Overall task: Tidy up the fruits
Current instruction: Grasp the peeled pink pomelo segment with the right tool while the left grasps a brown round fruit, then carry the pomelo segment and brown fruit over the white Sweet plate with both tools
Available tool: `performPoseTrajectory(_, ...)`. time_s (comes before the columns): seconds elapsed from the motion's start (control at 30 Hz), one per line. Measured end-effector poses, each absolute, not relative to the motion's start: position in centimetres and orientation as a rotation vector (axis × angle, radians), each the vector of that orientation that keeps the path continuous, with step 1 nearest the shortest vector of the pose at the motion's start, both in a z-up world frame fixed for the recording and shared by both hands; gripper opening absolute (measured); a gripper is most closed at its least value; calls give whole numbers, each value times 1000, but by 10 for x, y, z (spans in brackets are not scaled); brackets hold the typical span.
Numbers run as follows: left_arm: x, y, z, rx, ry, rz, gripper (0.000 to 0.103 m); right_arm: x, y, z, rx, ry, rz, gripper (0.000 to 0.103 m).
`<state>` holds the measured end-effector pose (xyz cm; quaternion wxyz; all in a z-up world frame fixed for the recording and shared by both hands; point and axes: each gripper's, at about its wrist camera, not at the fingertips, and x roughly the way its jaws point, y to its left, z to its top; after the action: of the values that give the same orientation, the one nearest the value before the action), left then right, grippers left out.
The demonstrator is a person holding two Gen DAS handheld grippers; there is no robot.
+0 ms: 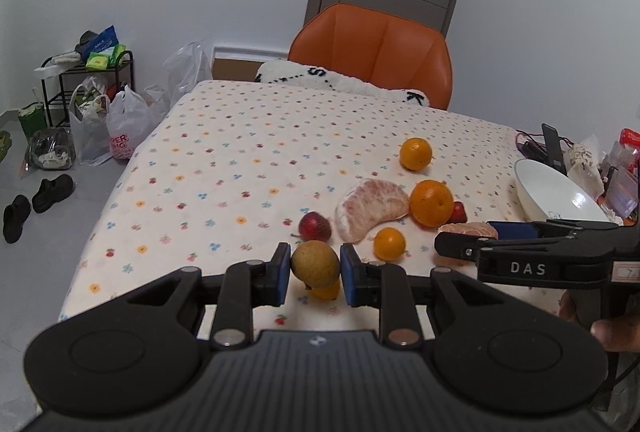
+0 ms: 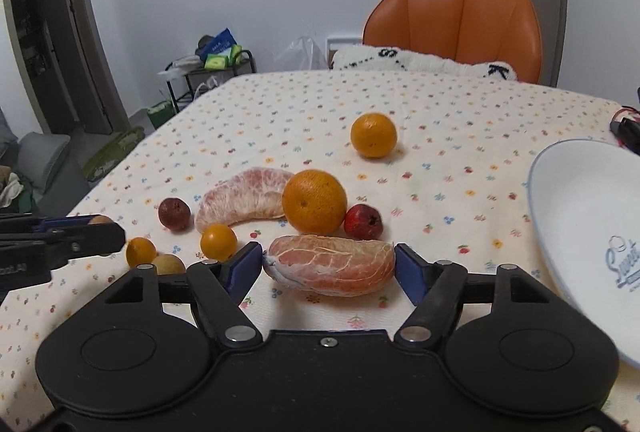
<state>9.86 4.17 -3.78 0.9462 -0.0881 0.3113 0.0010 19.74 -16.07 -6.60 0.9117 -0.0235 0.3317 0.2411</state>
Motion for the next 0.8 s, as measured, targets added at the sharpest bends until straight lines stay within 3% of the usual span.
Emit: performPoseTrajectory(0.8, 123, -16, -16, -160, 583, -97, 25, 184, -227, -25, 7, 581, 422, 69)
